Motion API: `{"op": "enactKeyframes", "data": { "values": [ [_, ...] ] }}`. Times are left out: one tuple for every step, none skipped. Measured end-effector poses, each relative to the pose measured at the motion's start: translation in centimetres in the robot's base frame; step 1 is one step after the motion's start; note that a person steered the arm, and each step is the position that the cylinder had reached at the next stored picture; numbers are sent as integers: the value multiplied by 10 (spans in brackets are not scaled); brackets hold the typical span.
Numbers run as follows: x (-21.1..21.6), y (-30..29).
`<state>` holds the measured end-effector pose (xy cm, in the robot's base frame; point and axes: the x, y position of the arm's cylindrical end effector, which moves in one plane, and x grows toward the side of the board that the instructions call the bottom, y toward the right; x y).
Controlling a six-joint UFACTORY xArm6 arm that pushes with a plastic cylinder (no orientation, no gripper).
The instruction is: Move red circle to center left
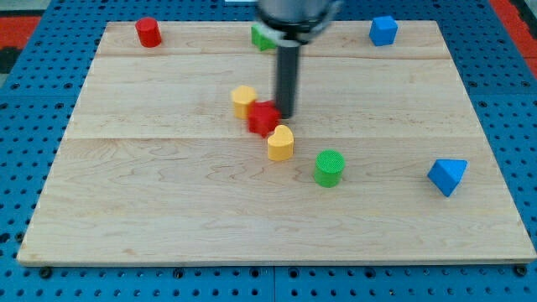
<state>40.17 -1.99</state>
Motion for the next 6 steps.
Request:
{"op": "enactKeyframes", "data": {
  "values": [
    [5,-64],
    [5,-77],
    [21,-50],
    [38,-3],
    [60,-65],
    [39,-152]
  ]
}}
